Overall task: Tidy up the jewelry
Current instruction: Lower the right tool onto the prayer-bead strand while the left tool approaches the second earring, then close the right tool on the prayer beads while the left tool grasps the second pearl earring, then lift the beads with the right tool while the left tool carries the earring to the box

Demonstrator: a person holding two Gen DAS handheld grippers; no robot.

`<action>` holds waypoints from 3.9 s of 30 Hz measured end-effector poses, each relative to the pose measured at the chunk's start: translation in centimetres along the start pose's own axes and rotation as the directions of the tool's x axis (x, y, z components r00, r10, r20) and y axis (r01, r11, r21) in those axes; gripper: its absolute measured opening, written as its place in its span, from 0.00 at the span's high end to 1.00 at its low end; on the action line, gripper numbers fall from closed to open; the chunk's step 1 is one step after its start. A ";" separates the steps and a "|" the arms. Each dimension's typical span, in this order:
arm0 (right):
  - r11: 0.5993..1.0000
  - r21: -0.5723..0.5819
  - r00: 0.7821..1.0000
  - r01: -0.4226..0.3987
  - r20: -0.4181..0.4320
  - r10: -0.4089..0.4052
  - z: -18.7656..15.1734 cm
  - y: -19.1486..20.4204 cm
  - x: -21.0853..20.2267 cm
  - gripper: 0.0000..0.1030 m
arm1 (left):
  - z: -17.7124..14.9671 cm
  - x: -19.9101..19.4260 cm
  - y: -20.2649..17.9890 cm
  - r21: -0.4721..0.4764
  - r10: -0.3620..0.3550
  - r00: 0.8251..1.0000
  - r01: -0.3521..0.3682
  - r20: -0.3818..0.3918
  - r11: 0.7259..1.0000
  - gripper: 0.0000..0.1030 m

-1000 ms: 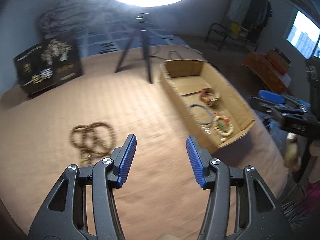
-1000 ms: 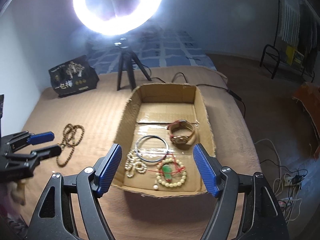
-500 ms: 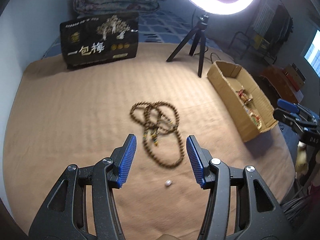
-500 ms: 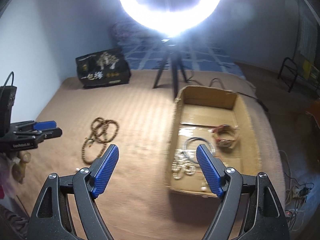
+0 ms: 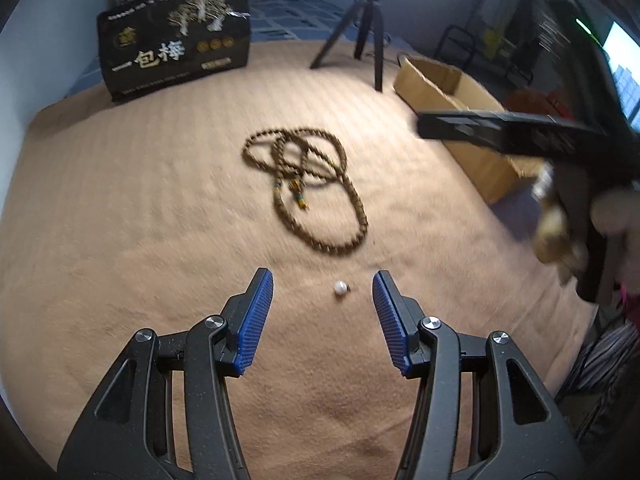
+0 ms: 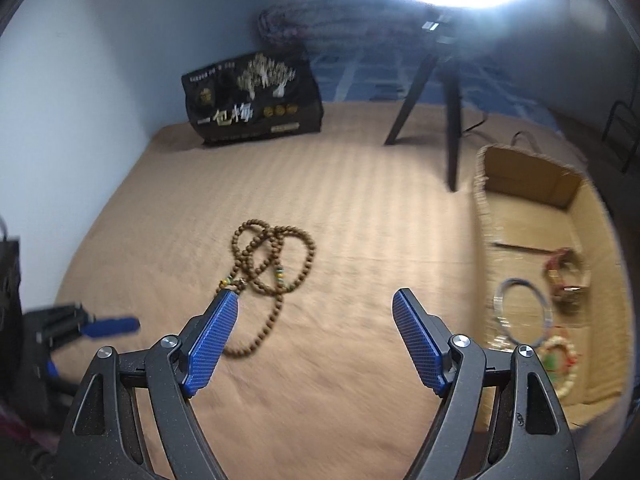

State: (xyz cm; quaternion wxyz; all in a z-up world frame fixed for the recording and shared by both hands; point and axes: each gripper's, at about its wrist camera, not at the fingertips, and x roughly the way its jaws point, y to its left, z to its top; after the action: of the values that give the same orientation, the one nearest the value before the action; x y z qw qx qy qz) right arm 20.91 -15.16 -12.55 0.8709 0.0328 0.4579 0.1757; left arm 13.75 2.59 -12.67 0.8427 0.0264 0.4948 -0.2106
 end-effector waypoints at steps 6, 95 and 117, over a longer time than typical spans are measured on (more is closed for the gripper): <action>1.000 -0.021 0.995 -0.018 -0.100 0.016 1.2 1.9 5.2 0.23 | -0.8 1.1 0.8 -0.016 -0.014 1.000 0.014 -0.010 1.000 0.49; 0.999 -0.048 0.998 -0.003 -0.068 -0.001 -1.6 -2.2 -0.4 0.85 | 0.0 0.5 -2.2 0.086 0.021 0.999 -0.025 0.049 0.996 0.92; 1.000 -0.016 0.993 0.020 0.116 -0.018 0.0 -7.9 -12.3 0.85 | 7.6 -2.0 -8.9 0.102 -0.075 0.976 0.056 0.202 0.993 0.92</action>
State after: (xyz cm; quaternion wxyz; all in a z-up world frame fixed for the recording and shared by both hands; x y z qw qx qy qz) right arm 16.70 -26.68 -4.64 0.8979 0.0311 0.4052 0.1693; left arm 15.77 -6.73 -5.62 0.8797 0.0286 0.3949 -0.2634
